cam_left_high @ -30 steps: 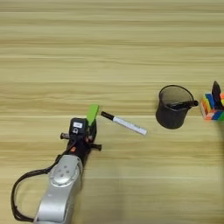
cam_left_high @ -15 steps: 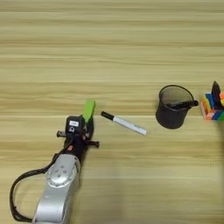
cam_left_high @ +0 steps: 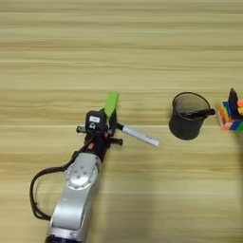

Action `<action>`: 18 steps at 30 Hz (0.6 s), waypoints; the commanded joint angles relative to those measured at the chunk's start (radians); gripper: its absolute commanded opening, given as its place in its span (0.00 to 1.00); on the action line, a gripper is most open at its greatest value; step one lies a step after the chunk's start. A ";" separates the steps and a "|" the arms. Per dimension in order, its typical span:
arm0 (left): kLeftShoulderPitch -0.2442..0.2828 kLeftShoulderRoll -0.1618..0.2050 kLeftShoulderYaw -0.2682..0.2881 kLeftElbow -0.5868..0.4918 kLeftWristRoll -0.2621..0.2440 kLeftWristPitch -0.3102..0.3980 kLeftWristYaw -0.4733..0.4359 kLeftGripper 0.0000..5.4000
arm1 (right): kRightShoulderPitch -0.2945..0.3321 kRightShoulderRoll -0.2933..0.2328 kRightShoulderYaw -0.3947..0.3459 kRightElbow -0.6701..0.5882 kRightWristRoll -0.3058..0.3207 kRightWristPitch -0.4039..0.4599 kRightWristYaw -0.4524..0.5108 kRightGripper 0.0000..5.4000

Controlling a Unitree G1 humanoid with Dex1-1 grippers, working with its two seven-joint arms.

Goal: Move the objects on the table

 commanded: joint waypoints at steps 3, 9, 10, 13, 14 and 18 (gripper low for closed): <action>-0.087 -0.067 -0.077 0.099 0.028 0.048 0.024 0.24 | -0.009 0.008 0.009 -0.004 -0.008 -0.003 -0.008 1.00; -0.153 -0.114 -0.158 0.195 0.035 0.068 0.050 0.24 | -0.001 0.016 0.015 -0.016 -0.011 -0.002 -0.012 1.00; -0.157 -0.119 -0.168 0.202 0.033 0.069 0.052 0.24 | 0.001 0.017 0.016 -0.020 -0.012 -0.001 -0.014 1.00; -0.160 -0.123 -0.192 0.211 0.024 0.065 0.053 0.24 | 0.005 0.022 0.020 -0.030 -0.014 0.002 -0.017 1.00; -0.159 -0.122 -0.198 0.211 0.021 0.063 0.053 0.24 | 0.007 0.023 0.022 -0.033 -0.014 0.004 -0.018 1.00; -0.162 -0.123 -0.222 0.221 0.014 0.057 0.056 0.24 | 0.009 0.022 0.025 -0.039 -0.014 0.006 -0.020 1.00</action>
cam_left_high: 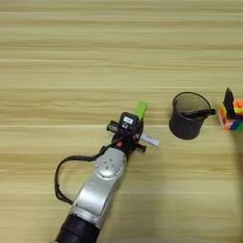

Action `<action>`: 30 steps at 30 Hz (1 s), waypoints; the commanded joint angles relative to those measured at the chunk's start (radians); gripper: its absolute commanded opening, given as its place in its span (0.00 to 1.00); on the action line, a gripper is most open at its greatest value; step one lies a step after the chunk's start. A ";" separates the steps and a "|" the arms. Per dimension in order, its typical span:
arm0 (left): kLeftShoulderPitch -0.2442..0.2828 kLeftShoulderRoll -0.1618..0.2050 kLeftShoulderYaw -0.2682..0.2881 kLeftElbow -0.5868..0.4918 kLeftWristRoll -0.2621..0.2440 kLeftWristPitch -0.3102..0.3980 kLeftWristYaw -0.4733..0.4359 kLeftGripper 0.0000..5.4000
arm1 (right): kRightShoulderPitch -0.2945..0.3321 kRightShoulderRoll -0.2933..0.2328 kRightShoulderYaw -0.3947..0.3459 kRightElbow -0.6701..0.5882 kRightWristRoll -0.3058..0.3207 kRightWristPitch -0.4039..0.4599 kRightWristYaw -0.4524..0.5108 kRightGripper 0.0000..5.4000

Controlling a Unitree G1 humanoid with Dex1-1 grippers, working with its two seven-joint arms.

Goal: Move the objects on the table

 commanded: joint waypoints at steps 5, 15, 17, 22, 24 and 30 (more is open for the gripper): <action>-0.031 -0.130 -0.059 0.022 -0.017 0.001 0.009 0.24 | 0.007 0.004 0.008 -0.026 -0.008 0.007 -0.003 1.00; -0.029 -0.117 -0.065 0.023 -0.026 0.004 0.022 0.24 | 0.012 0.002 0.015 -0.030 -0.013 0.006 -0.002 1.00; -0.028 -0.114 -0.066 0.021 -0.026 0.007 0.025 0.30 | 0.013 0.002 0.016 -0.032 -0.014 0.007 -0.002 1.00; -0.026 -0.107 -0.067 0.015 -0.021 0.014 0.036 0.40 | 0.014 0.002 0.018 -0.033 -0.018 0.007 -0.001 1.00; -0.027 -0.106 -0.066 0.015 -0.021 0.015 0.039 0.41 | 0.014 0.002 0.019 -0.034 -0.019 0.007 -0.001 1.00; -0.027 -0.104 -0.064 0.015 -0.023 0.016 0.046 0.53 | 0.014 0.002 0.020 -0.032 -0.020 0.006 -0.001 1.00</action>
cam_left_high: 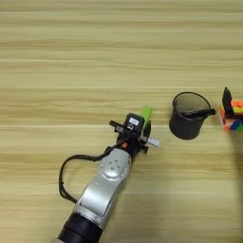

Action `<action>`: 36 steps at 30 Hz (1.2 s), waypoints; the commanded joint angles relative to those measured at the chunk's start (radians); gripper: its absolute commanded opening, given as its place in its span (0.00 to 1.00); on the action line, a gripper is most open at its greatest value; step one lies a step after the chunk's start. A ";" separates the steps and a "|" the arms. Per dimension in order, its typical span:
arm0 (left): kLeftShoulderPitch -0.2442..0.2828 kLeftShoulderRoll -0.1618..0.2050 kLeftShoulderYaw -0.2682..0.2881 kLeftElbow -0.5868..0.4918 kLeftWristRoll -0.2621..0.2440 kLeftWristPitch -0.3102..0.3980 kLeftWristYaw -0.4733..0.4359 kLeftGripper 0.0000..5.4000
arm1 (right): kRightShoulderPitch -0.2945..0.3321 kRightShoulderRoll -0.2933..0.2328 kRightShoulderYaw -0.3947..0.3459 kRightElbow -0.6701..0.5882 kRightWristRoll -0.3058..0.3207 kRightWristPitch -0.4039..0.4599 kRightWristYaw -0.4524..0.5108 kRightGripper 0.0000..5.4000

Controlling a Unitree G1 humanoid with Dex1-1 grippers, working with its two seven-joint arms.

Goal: Move the objects on the table

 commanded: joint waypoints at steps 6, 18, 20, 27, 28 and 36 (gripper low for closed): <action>-0.011 -0.104 -0.015 -0.017 -0.011 0.010 0.006 0.64 | 0.004 0.004 0.000 -0.007 -0.003 0.006 0.000 1.00; -0.011 -0.076 0.019 -0.067 -0.025 -0.069 0.005 0.83 | -0.001 0.004 0.001 0.000 -0.004 0.003 -0.001 1.00; -0.012 -0.067 0.034 -0.072 -0.027 -0.077 0.006 0.86 | -0.002 0.004 0.001 0.003 -0.004 0.002 -0.001 1.00; -0.006 -0.021 0.115 -0.087 -0.017 -0.097 0.011 0.97 | -0.006 0.003 -0.001 0.011 -0.003 0.000 0.000 1.00; -0.005 -0.014 0.131 -0.090 -0.018 -0.098 0.010 0.99 | -0.006 0.003 -0.002 0.013 -0.002 -0.001 0.000 1.00; 0.026 0.034 0.275 -0.126 -0.024 -0.105 0.008 1.00 | -0.007 0.003 -0.008 0.016 0.004 -0.007 0.000 1.00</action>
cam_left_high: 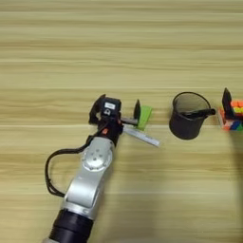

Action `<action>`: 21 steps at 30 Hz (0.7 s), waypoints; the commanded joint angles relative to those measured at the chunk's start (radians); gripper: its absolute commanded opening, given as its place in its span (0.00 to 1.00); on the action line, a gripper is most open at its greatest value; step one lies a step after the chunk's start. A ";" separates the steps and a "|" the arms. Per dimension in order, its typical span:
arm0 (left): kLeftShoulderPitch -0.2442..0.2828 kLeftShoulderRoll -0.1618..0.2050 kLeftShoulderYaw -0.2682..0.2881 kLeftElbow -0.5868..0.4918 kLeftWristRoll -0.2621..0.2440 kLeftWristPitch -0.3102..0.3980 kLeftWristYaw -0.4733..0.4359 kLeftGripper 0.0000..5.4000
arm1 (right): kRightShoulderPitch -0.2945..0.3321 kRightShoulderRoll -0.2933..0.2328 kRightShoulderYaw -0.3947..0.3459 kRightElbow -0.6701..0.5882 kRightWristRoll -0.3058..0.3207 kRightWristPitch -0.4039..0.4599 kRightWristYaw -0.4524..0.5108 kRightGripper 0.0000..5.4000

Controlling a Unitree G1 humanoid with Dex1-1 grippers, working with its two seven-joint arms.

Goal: Move the objects on the table

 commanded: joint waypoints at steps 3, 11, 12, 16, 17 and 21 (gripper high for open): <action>0.034 0.041 0.104 -0.036 -0.007 -0.019 -0.003 1.00 | -0.005 0.002 -0.012 0.000 0.007 -0.009 0.001 1.00; 0.065 0.053 0.179 -0.064 -0.005 -0.028 -0.002 1.00 | -0.003 -0.010 -0.037 -0.035 0.026 -0.039 0.017 1.00; 0.065 0.050 0.180 -0.063 -0.003 -0.028 -0.001 1.00 | -0.003 -0.012 -0.038 -0.047 0.030 -0.043 0.022 1.00; 0.062 0.042 0.181 -0.057 0.007 -0.026 0.000 1.00 | 0.016 -0.019 -0.026 -0.156 0.041 -0.051 0.053 1.00; 0.062 0.042 0.182 -0.057 0.010 -0.023 0.002 1.00 | 0.026 -0.021 -0.014 -0.208 0.046 -0.051 0.069 1.00; 0.064 0.042 0.191 -0.061 0.010 -0.020 0.003 1.00 | 0.071 -0.020 0.044 -0.388 0.071 -0.031 0.129 1.00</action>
